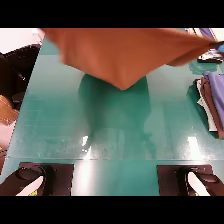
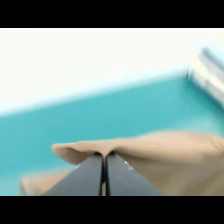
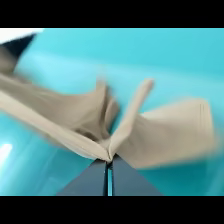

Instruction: Fold the shirts.

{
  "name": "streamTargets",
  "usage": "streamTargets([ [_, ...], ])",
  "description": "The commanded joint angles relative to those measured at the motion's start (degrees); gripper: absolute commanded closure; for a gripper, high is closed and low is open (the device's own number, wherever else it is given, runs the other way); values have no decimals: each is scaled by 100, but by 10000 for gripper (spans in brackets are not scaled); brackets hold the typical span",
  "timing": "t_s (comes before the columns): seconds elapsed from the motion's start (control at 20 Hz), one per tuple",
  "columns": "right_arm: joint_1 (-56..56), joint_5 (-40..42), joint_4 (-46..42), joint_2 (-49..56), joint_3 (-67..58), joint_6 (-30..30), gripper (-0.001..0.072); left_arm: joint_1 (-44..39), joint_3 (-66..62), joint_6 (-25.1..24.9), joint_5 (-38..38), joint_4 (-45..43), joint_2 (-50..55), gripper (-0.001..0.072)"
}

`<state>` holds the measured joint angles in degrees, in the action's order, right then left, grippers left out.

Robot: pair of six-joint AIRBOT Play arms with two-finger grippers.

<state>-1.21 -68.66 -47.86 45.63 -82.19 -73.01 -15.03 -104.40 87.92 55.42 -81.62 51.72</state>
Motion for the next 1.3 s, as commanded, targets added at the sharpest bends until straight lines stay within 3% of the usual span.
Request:
streamTargets([
  [0.0, -525, -341, -39, -330, -785, -4, 698, 7, -138, 68, -667, -50, -758, 682],
  [0.35, -1453, -999, -20, 308, -2581, -229, 699, 7, -769, -140, -927, -350, -612, 684],
  [0.55, -769, -1421, -81, 1414, -3003, -748, 699, 7, -767, -70, -216, -1641, 291, 683],
  [0.7, 87, -1429, -1163, 2328, -2649, -1084, 699, 7, -767, -76, 584, -1961, 1464, 682],
  [0.9, 715, -938, -1600, 3460, -1805, -1152, 699, 162, -767, -59, 822, -1926, 3239, 681],
  [1.05, 876, -190, -1617, 4181, -1604, -1145, 699, 444, -767, 282, 804, -1904, 4284, 680],
  [1.25, 887, -160, -1615, 4968, -2116, -1143, 697, 632, -767, 317, 809, -1827, 4739, 679],
])
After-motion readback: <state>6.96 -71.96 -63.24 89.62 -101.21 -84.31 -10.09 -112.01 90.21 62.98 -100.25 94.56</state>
